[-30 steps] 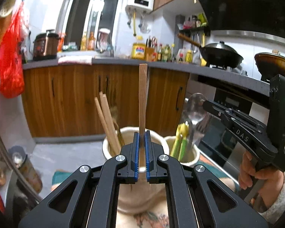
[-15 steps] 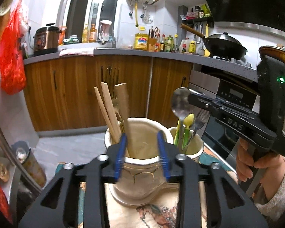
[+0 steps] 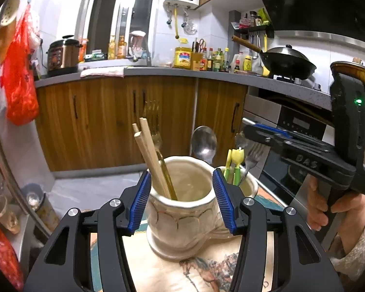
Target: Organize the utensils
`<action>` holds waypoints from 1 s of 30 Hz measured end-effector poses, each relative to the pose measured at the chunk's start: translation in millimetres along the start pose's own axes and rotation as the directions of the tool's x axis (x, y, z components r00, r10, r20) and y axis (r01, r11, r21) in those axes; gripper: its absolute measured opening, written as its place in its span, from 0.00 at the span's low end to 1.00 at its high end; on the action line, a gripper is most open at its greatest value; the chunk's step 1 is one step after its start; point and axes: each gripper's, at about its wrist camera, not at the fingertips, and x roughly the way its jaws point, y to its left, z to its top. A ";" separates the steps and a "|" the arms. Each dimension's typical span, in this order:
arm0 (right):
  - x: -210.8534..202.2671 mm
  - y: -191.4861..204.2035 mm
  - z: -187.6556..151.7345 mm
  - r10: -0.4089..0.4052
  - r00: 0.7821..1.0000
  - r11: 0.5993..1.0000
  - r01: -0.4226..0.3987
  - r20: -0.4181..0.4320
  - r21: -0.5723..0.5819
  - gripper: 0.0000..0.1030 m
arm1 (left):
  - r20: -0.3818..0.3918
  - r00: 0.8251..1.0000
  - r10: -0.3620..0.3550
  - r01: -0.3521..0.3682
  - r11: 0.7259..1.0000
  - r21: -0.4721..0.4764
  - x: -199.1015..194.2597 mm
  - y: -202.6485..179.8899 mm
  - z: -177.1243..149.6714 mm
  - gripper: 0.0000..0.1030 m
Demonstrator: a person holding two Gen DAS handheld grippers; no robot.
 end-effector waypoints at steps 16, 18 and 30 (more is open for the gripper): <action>-72.3 7.6 -75.6 -0.070 0.981 0.995 0.081 -0.180 0.056 0.40 | -0.117 0.990 0.074 -0.081 0.995 -0.061 -68.5 -9.4 -54.1 0.66; -82.2 10.3 -79.5 -0.068 0.980 0.995 0.080 -0.185 0.059 0.51 | -0.110 0.989 0.102 -0.108 0.993 -0.051 -78.7 -12.4 -55.0 0.72; -122.8 28.1 -98.0 -0.122 0.979 0.991 0.130 -0.164 0.034 0.95 | -0.032 0.980 0.195 -0.196 0.980 -0.038 -115.3 -32.6 -61.2 0.95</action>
